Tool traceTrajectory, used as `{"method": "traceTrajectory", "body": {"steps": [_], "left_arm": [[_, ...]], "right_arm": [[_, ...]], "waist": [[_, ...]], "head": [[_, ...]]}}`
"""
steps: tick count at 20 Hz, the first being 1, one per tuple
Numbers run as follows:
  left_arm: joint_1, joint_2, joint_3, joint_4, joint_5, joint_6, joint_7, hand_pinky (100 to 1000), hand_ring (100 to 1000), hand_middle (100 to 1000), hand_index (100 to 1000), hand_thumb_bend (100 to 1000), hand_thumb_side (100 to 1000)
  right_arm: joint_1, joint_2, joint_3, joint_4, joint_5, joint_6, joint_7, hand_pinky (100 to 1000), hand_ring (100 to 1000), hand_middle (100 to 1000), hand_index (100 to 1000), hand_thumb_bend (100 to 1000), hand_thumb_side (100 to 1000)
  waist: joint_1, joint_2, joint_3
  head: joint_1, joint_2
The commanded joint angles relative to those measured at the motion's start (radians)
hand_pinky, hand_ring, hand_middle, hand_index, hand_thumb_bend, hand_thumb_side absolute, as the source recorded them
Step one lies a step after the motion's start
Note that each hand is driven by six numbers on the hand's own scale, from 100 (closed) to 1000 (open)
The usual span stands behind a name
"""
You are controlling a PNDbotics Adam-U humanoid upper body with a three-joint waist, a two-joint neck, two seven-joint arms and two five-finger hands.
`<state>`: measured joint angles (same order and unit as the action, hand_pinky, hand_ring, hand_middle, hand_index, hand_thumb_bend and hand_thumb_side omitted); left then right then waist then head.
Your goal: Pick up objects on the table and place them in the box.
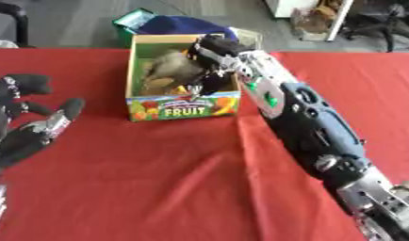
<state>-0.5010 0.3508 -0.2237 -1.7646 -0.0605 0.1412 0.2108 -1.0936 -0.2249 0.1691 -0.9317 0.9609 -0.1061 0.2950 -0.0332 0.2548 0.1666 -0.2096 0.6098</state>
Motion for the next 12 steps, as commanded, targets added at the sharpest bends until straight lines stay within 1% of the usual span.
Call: {"method": "traceTrajectory", "body": {"steps": [1, 2, 6, 9, 12], "left_arm": [[-0.021, 0.005, 0.001, -0.025, -0.002, 0.0, -0.007, 534, 715, 542, 675, 688, 379], [-0.022, 0.005, 0.001, -0.026, -0.002, 0.0, -0.008, 534, 715, 542, 675, 687, 379], [-0.02, 0.007, 0.001, -0.024, 0.001, 0.001, -0.009, 534, 713, 542, 675, 687, 379], [-0.018, 0.01, 0.001, -0.022, 0.001, 0.001, -0.008, 534, 712, 543, 675, 687, 378], [-0.013, 0.013, 0.002, -0.019, 0.0, 0.001, -0.007, 534, 712, 543, 675, 686, 379]], "right_arm": [[-0.043, 0.003, -0.057, 0.056, 0.049, 0.026, -0.068, 500, 304, 238, 419, 100, 228], [-0.05, 0.003, -0.066, 0.066, 0.053, 0.032, -0.084, 499, 304, 237, 419, 127, 191], [-0.069, -0.009, -0.09, 0.074, 0.037, 0.046, -0.119, 490, 300, 232, 418, 103, 171], [-0.079, -0.022, -0.091, 0.061, 0.007, 0.046, -0.114, 488, 299, 231, 418, 100, 163], [-0.089, -0.039, -0.085, 0.029, -0.03, 0.038, -0.098, 487, 298, 229, 417, 100, 157]], "waist": [[0.002, -0.014, 0.008], [0.001, -0.013, 0.011], [-0.001, -0.013, 0.013], [-0.003, -0.015, 0.007], [-0.004, -0.018, 0.001]], "head": [[-0.012, -0.019], [-0.013, -0.02], [-0.017, -0.019], [-0.017, -0.018], [-0.016, -0.016]]}}
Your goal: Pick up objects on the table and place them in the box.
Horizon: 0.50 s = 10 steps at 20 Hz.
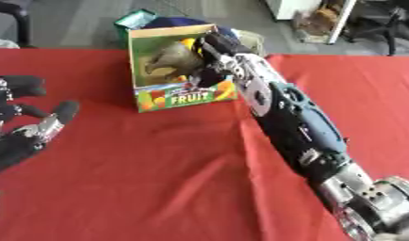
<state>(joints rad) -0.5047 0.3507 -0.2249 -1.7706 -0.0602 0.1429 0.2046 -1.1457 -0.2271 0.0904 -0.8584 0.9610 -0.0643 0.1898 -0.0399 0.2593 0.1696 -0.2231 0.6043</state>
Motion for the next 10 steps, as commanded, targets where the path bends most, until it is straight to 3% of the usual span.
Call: {"method": "traceTrajectory", "body": {"steps": [1, 10], "left_arm": [[-0.008, 0.013, 0.004, -0.012, 0.0, -0.001, -0.001, 534, 712, 543, 675, 686, 379], [-0.016, 0.012, 0.001, -0.017, 0.0, -0.003, -0.005, 534, 710, 544, 675, 686, 380]], "right_arm": [[-0.04, -0.042, -0.006, -0.054, -0.038, -0.004, 0.012, 487, 298, 229, 417, 100, 155], [-0.056, -0.055, -0.047, -0.025, -0.038, 0.053, -0.03, 480, 305, 231, 421, 100, 144]], "waist": [[0.002, -0.023, -0.003], [-0.003, -0.015, 0.019]], "head": [[-0.003, -0.01], [-0.016, -0.026]]}}
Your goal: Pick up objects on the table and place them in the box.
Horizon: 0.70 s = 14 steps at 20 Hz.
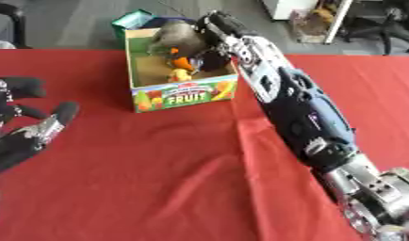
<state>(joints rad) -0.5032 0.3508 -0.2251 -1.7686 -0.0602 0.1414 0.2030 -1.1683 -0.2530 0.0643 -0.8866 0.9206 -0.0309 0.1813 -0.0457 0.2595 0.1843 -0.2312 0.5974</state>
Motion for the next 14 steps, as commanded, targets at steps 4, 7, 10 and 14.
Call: {"method": "traceTrajectory", "body": {"steps": [4, 7, 10, 14], "left_arm": [[-0.031, 0.01, -0.002, -0.026, 0.0, -0.002, -0.008, 534, 710, 544, 675, 687, 380], [-0.036, 0.011, -0.003, -0.03, 0.001, 0.0, -0.011, 534, 710, 543, 675, 687, 380], [-0.035, 0.013, -0.002, -0.031, 0.002, 0.001, -0.011, 534, 710, 543, 675, 687, 380], [-0.034, 0.014, -0.002, -0.03, 0.003, 0.002, -0.012, 534, 710, 543, 675, 687, 380]], "right_arm": [[-0.032, -0.036, -0.045, 0.041, 0.026, 0.053, -0.075, 481, 320, 239, 431, 100, 142], [-0.028, -0.041, -0.053, 0.062, 0.05, 0.073, -0.117, 493, 350, 268, 471, 100, 148], [-0.024, -0.045, -0.058, 0.078, 0.08, 0.096, -0.151, 528, 440, 368, 565, 100, 158], [-0.021, -0.049, -0.056, 0.089, 0.122, 0.118, -0.156, 602, 569, 579, 746, 148, 175]], "waist": [[-0.002, -0.004, 0.035], [-0.003, 0.003, 0.052], [0.0, 0.007, 0.056], [0.001, 0.007, 0.051]], "head": [[-0.022, -0.041], [-0.031, -0.052], [-0.035, -0.057], [-0.036, -0.055]]}}
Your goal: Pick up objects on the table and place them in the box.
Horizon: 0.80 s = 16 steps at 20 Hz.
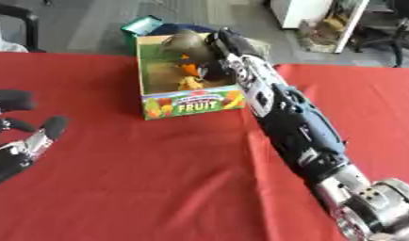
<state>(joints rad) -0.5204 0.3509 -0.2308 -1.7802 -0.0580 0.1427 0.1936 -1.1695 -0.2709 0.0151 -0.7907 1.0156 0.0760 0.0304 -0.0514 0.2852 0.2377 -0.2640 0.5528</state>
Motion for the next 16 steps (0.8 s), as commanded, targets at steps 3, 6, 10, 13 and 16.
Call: {"method": "traceTrajectory", "body": {"steps": [3, 6, 10, 13, 16], "left_arm": [[-0.015, 0.014, 0.003, -0.017, 0.0, 0.0, -0.004, 534, 710, 543, 675, 686, 380], [-0.014, 0.015, 0.003, -0.016, -0.001, 0.0, -0.005, 534, 710, 543, 675, 687, 380], [-0.014, 0.015, 0.004, -0.016, -0.001, -0.001, -0.005, 534, 710, 542, 675, 686, 380], [-0.012, 0.016, 0.004, -0.015, -0.001, -0.001, -0.006, 534, 710, 542, 675, 686, 380], [-0.013, 0.017, 0.004, -0.016, -0.002, -0.001, -0.006, 534, 710, 542, 675, 686, 380]], "right_arm": [[-0.018, -0.032, -0.005, 0.0, 0.043, 0.012, 0.032, 626, 600, 619, 782, 155, 202], [-0.015, -0.032, -0.002, 0.007, 0.054, 0.004, 0.09, 669, 660, 689, 823, 176, 270], [-0.012, -0.028, 0.0, 0.009, 0.07, -0.01, 0.164, 717, 723, 764, 851, 191, 357], [-0.012, -0.028, 0.004, 0.008, 0.08, -0.025, 0.22, 742, 752, 803, 862, 226, 413], [-0.015, -0.031, 0.012, 0.0, 0.104, -0.047, 0.289, 772, 779, 838, 884, 287, 468]], "waist": [[0.006, -0.02, -0.006], [0.005, -0.022, -0.007], [0.004, -0.023, -0.006], [0.003, -0.023, -0.004], [0.001, -0.023, -0.004]], "head": [[-0.002, -0.01], [-0.002, -0.01], [-0.002, -0.01], [-0.002, -0.008], [-0.002, -0.006]]}}
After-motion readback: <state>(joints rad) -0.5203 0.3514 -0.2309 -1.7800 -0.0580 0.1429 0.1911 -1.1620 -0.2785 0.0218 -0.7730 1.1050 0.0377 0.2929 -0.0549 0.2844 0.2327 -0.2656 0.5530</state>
